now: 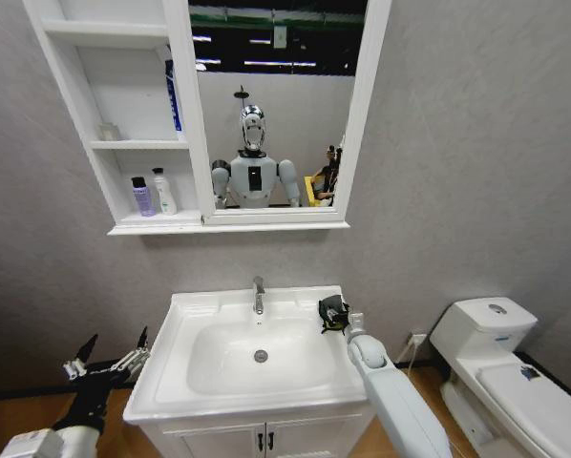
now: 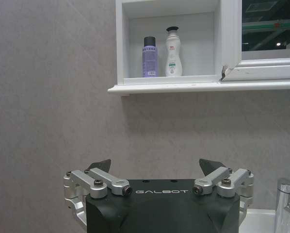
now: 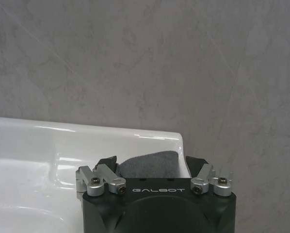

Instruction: Move facial cleanser and shampoo from washbasin to cabinet, then wipe washbasin with towel.

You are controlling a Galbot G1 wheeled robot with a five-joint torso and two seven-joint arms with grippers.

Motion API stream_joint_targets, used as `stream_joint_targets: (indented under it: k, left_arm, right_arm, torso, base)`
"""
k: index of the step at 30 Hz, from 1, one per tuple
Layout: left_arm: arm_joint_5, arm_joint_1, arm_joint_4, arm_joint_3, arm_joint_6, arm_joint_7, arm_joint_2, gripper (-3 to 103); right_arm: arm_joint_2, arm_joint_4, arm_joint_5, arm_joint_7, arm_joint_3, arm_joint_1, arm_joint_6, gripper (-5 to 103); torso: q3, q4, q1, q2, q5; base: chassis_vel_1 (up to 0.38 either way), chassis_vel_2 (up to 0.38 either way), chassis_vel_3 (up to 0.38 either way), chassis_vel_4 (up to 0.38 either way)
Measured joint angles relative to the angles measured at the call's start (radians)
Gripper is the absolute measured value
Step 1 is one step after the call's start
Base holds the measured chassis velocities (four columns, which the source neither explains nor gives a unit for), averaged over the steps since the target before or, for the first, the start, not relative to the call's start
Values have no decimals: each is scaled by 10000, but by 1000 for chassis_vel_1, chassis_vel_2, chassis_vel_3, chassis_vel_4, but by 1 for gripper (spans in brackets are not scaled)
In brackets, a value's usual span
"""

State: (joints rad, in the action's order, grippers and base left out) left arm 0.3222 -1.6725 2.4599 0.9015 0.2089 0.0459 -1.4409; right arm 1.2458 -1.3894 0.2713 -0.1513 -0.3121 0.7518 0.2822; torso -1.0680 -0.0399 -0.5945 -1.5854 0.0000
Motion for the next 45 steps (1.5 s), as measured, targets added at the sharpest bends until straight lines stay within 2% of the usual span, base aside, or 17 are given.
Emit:
stream_joint_targets:
  k: [2,3,5,7,10,14,16,25,34,45]
  left_arm:
    - [0,0,0,-1,0,-1,0,100]
    - [0,0,0,-1,0,-1,0,100]
    - [0,0,0,-1,0,-1,0,100]
    - [0,1,0,0,0,0,0,100]
    - [0,0,0,0,0,1,0,100]
    - [0,0,0,0,0,2,0,100]
    - [0,0,0,0,0,3,0,100]
    - [0,0,0,0,0,1,0,100]
    - [0,0,0,0,0,1,0,100]
    - [0,1,0,0,0,0,0,100]
  right_arm:
    - [-120,-731,-25,-133,-141,395,107,93]
    - [-120,-731,-25,-133,-141,395,107,93]
    - [-280,-2048,-35,-270,-470,1168,297,99]
    - [-334,-2566,-67,-296,-634,1482,359,100]
    - [-375,-4365,-413,-312,-1317,2702,506,100]
    - [-286,-5410,-650,-395,-1678,3492,592,100]
    - [-78,-6835,-789,-585,-2003,4541,791,100]
    - [515,-9479,-1337,-1062,-1957,6536,1116,100]
    - [662,-10627,-1660,-1301,-1924,7481,1331,100]
    - [619,-10246,-1672,-1346,-1882,7306,1380,100]
  torso:
    - [0,0,0,0,1]
    - [0,0,0,0,1]
    - [1,-2,0,0,1]
    - [1,-2,0,0,1]
    - [2,-3,1,-1,1]
    - [2,-3,1,-1,0]
    - [1,-1,1,-1,-1]
    - [1,1,1,-1,-1]
    - [2,-1,1,-2,-1]
    - [-2,0,-9,2,2]
  base:
    - [0,0,0,0]
    - [0,0,0,0]
    - [0,0,0,0]
    - [0,0,0,0]
    - [0,0,0,0]
    - [0,0,0,0]
    - [0,0,0,0]
    - [0,0,0,0]
    - [0,0,0,0]
    - [28,-30,-29,32]
